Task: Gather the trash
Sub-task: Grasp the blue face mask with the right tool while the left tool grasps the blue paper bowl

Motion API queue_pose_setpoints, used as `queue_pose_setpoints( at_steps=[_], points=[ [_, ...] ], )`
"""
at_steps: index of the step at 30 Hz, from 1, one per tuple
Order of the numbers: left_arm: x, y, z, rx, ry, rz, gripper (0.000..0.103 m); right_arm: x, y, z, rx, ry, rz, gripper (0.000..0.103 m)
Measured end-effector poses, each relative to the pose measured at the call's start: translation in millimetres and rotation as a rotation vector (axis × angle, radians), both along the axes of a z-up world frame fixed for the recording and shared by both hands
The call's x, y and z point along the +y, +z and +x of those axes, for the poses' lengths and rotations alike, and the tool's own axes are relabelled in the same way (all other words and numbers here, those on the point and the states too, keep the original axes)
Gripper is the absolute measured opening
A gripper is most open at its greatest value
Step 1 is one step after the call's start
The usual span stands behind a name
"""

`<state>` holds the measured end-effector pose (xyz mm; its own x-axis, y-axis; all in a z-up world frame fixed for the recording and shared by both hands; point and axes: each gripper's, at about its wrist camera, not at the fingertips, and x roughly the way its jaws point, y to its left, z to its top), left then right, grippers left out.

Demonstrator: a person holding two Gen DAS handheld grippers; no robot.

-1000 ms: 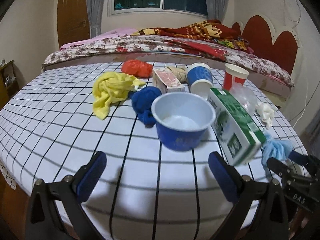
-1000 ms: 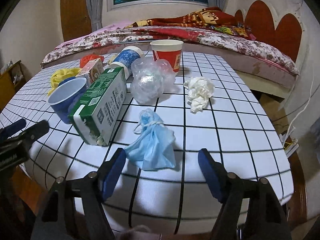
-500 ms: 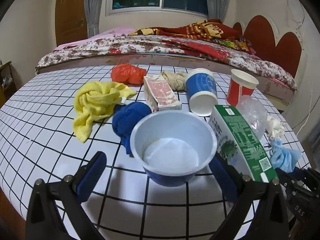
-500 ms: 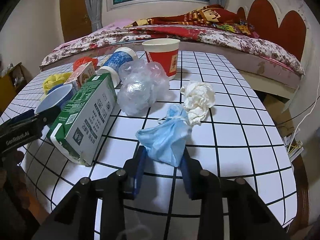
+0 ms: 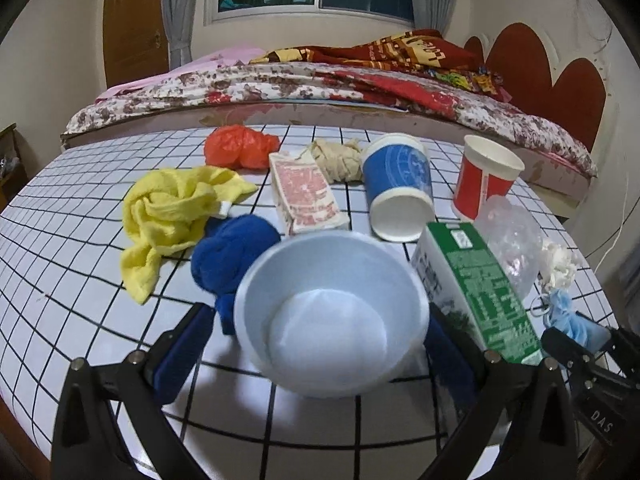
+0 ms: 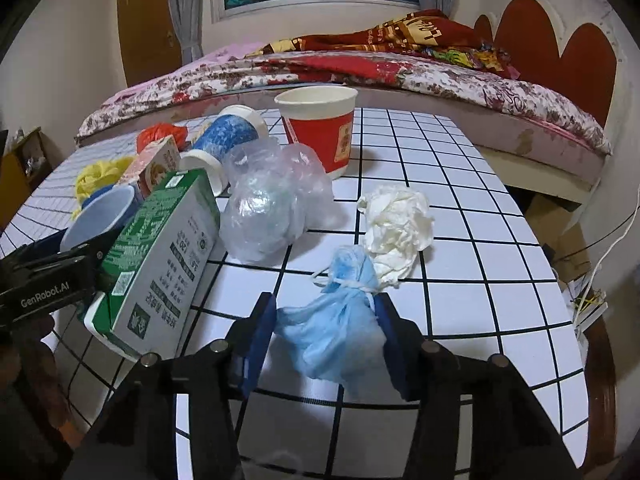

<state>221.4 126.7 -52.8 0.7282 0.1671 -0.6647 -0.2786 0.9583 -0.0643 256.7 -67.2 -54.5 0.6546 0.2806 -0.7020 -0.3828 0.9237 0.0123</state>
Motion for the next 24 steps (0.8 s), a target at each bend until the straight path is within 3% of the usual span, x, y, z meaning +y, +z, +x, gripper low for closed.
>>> queue_pose_setpoints(
  at_steps=[2, 4, 11, 24],
  points=[
    [0, 0, 4, 0.011, -0.004, -0.006, 0.096, -1, 0, -1, -0.005, -0.002, 0.009, 0.036],
    [-1, -2, 4, 0.014, -0.022, -0.013, 0.078, -3, 1, -2, -0.004, -0.001, 0.023, 0.034],
    [0, 5, -14, -0.02, -0.033, 0.022, 0.078, -11, 12, -18, -0.041, 0.005, 0.061, 0.024],
    [-3, 20, -54, -0.085, -0.046, 0.057, 0.078, -33, 19, -40, -0.061, -0.003, 0.124, 0.016]
  ],
)
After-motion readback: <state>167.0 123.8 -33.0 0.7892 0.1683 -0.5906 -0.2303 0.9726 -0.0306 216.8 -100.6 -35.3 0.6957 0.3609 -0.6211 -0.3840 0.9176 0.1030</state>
